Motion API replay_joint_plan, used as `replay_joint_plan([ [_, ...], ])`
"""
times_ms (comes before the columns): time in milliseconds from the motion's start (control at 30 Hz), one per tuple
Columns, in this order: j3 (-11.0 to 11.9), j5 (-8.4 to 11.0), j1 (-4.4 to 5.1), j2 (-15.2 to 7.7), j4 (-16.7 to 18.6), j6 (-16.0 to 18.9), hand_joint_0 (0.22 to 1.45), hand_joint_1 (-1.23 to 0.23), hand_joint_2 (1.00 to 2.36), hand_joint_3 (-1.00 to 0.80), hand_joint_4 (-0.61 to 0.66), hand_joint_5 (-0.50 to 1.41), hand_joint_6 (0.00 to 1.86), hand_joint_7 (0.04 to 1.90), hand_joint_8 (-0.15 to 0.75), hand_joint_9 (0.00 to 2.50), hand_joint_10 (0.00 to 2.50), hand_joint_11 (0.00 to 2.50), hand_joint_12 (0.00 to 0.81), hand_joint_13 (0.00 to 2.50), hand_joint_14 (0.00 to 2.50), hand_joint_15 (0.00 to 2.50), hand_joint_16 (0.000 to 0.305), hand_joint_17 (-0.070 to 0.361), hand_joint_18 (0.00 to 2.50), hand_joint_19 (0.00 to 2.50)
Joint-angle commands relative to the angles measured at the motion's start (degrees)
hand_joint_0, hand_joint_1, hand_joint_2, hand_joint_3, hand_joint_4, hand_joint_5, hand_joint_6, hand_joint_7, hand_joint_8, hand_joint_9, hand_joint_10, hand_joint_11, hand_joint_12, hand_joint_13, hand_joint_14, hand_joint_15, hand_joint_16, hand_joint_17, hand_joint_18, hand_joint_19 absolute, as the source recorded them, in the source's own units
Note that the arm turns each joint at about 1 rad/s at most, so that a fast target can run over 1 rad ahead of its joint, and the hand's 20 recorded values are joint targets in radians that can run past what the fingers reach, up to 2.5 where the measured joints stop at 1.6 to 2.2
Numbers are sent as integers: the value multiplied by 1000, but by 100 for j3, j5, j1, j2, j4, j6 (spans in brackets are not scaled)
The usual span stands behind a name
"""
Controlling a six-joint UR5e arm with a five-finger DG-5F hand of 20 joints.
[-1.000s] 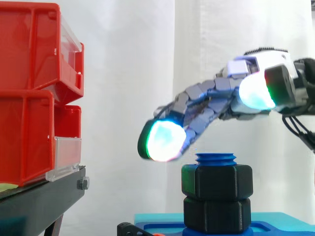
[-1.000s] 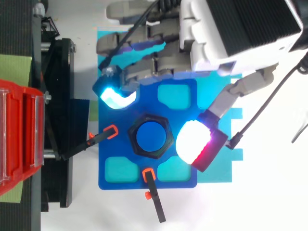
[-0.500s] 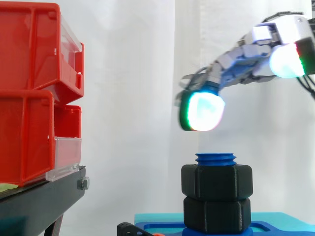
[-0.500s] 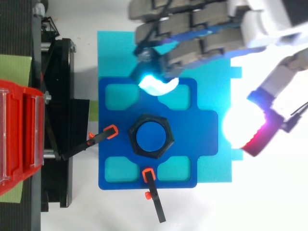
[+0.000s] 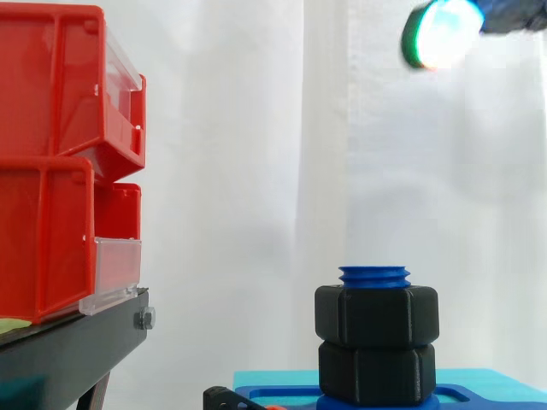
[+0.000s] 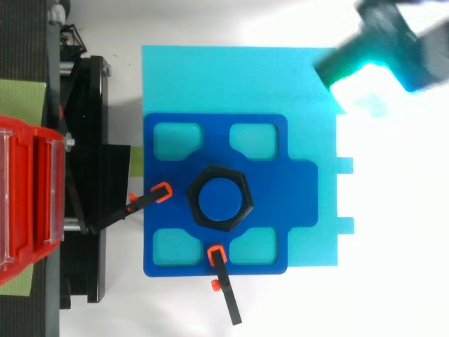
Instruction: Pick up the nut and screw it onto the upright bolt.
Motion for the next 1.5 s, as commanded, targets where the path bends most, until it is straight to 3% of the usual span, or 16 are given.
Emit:
replay_joint_plan([
  [0, -1823, 1787, 329, 1779, -5, 1213, 470, -306, 1000, -500, 177, -199, 501, 661, 242, 393, 0, 0, 327, 53, 0, 0, 49, 110, 0, 0],
  [67, -1859, 2121, 338, 1779, -225, 1661, 472, -308, 1000, -500, 179, -197, 502, 665, 242, 403, 0, 0, 326, 65, 0, 0, 49, 110, 0, 0],
  [133, -1876, 2499, 356, 1770, -576, 2655, 475, -312, 1000, -500, 180, -197, 501, 664, 243, 405, 0, 0, 325, 69, 0, 0, 49, 109, 0, 0],
  [167, -1876, 2534, 364, 1779, -603, 2874, 475, -314, 1000, -500, 180, -197, 502, 663, 243, 407, 0, 0, 325, 70, 0, 0, 49, 109, 0, 0],
  [200, -1876, 2604, 373, 1770, -611, 3525, 476, -314, 1000, -500, 180, -197, 501, 664, 243, 407, 0, 0, 325, 71, 0, 0, 48, 109, 0, 0],
  [267, -1876, 2613, 373, 1770, -611, 3920, 478, -318, 1000, -500, 185, -197, 502, 666, 246, 422, 0, 0, 326, 74, 0, 0, 48, 109, 0, 0],
  [333, -1885, 2666, 373, 1762, -611, 4579, 478, -321, 1000, -500, 184, -197, 502, 668, 248, 435, 0, 0, 326, 78, 0, 0, 48, 109, 0, 0],
  [467, -2052, 2851, 364, 1735, -611, 5124, 481, -333, 1000, -500, 192, -193, 502, 680, 248, 461, 0, 0, 320, 114, 0, 0, 47, 107, 0, 0],
  [567, -2316, 2894, 329, 1735, -585, 5291, 487, -351, 1000, -500, 190, -190, 502, 678, 246, 498, 0, 0, 309, 157, 0, 0, 46, 104, 0, 0],
  [600, -2579, 2903, 320, 1744, -506, 5388, 488, -353, 1000, -500, 188, -190, 502, 676, 247, 505, 0, 0, 308, 159, 0, 0, 46, 104, 0, 0],
  [633, -2676, 2938, 329, 1744, -418, 5397, 490, -358, 1000, -500, 189, -190, 502, 680, 245, 519, 0, 0, 306, 168, 0, 0, 46, 103, 0, 0],
  [700, -2729, 2938, 356, 1735, -392, 5388, 495, -363, 1000, -500, 190, -191, 502, 682, 248, 529, 0, 0, 307, 179, 0, 0, 45, 101, 0, 0],
  [900, -2738, 2903, 400, 1735, -207, 5379, 515, -406, 1000, -500, 173, -186, 502, 692, 233, 721, 0, 0, 259, 408, 0, 0, 38, 86, 68, 0],
  [1100, -2738, 2894, 435, 1735, 144, 5362, 547, -400, 1000, -500, 149, -194, 502, 686, 232, 689, 0, 0, 275, 365, 0, 0, 35, 78, 88, 0],
  [1267, -2738, 2894, 435, 1735, 329, 5362, 580, -431, 1000, -500, 136, -239, 501, 636, 234, 271, 0, 0, 334, 8, 0, 0, 41, 93, 0, 0],
  [1467, -2738, 2912, 417, 1735, 320, 5353, 560, -437, 1000, -500, 76, -270, 501, 615, 173, 47, 0, 0, 300, 0, 0, 0, 40, 91, 0, 0],
])
